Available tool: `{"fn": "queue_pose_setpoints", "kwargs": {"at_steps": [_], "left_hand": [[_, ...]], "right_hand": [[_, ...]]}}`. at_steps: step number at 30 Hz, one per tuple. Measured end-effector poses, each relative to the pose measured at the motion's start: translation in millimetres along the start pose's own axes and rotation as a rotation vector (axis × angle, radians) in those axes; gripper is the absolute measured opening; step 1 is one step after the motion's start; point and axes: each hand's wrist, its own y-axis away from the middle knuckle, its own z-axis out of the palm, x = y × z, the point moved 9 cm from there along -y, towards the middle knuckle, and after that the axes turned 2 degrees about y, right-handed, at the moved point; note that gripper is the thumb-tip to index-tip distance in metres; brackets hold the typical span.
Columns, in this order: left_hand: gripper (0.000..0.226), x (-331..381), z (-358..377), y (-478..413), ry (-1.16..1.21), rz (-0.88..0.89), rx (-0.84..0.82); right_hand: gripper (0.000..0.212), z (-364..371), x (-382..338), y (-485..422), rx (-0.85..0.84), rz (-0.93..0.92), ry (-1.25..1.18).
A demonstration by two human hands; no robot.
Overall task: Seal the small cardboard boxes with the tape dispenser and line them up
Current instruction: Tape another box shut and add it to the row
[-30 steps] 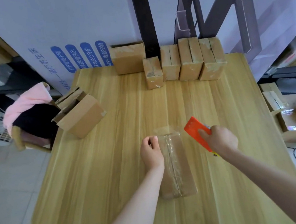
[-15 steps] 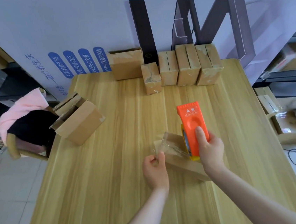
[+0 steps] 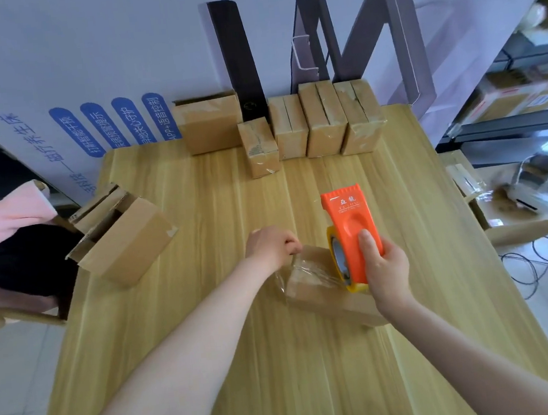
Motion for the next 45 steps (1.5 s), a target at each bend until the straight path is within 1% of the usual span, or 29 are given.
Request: {"fn": "queue_pose_setpoints", "kwargs": {"at_steps": [2,4,6,9,10,11,12,13,14,15,16,17,18,19,20,21,22,24,26,28,31,34,36,40,42,43,45], "left_hand": [[0.017,-9,-2,-2,0.086,-0.058,0.010],[0.023,-19,0,-8,0.154,-0.096,-0.005],[0.029,-26,11,-13,0.254,-0.087,-0.081],[0.033,-31,43,-8,0.552,-0.099,-0.230],[0.036,-33,53,-5,0.644,-0.127,-0.255],[0.041,-37,60,-3,0.687,-0.151,-0.254],[0.045,-41,64,-3,0.677,-0.164,-0.241],[0.045,-44,61,-3,0.620,-0.164,-0.193],[0.040,-46,53,-3,0.545,-0.167,-0.087],[0.034,-47,36,1,0.482,-0.176,0.094],[0.030,-43,15,12,0.465,-0.166,0.318],[0.027,-28,-3,29,0.484,-0.087,0.520],[0.027,-6,-11,45,0.499,0.042,0.629],[0.029,18,-5,53,0.466,0.169,0.627],[0.036,38,8,57,0.390,0.255,0.560],[0.044,49,25,58,0.288,0.285,0.476],[0.051,54,39,56,0.161,0.296,0.427],[0.056,54,48,52,0.012,0.294,0.417],[0.055,52,49,50,0.020,0.256,0.390],[0.063,48,49,49,0.071,0.190,0.358],[0.071,35,49,44,0.195,0.095,0.308],[0.078,19,52,38,0.462,0.011,0.237],[0.077,11,56,35,0.604,-0.008,0.174],[0.059,-1,69,32,1.030,-0.005,-0.016],[0.045,-5,80,29,1.185,-0.059,-0.118],[0.037,-6,86,28,1.235,-0.086,-0.154],[0.019,-6,90,26,1.271,-0.124,-0.166]], "right_hand": [[0.030,0,0,0,0.009,0.006,-0.003],[0.030,0,1,-1,0.016,0.009,-0.004],[0.032,0,1,-1,0.023,0.007,-0.010],[0.033,-1,0,0,0.027,0.002,-0.019],[0.033,-1,0,1,0.026,0.001,-0.022],[0.034,-1,0,1,0.025,0.002,-0.024],[0.034,-1,-1,1,0.024,0.001,-0.027],[0.035,-1,-1,1,0.023,0.001,-0.029],[0.035,-1,-2,1,0.023,-0.001,-0.031],[0.035,0,-2,2,0.022,-0.004,-0.032],[0.035,0,-2,2,0.025,-0.006,-0.037],[0.035,0,-2,2,0.029,-0.006,-0.044],[0.035,0,-2,3,0.033,-0.006,-0.051],[0.036,-1,-2,3,0.038,-0.008,-0.055],[0.036,-1,-1,3,0.039,-0.011,-0.057],[0.036,0,-1,3,0.035,-0.013,-0.057],[0.036,0,-2,3,0.030,-0.012,-0.056],[0.037,0,-1,2,0.029,-0.010,-0.058],[0.038,0,1,2,0.029,-0.013,-0.058],[0.037,1,1,3,0.022,-0.016,-0.060],[0.038,1,4,2,0.027,-0.019,-0.062],[0.039,0,6,0,0.030,-0.024,-0.065],[0.035,1,9,1,0.026,-0.015,-0.072],[0.036,1,10,2,0.017,-0.019,-0.084],[0.035,2,10,2,0.020,-0.020,-0.077],[0.035,2,10,2,0.026,-0.022,-0.069],[0.035,3,12,2,0.035,-0.019,-0.062]]}}
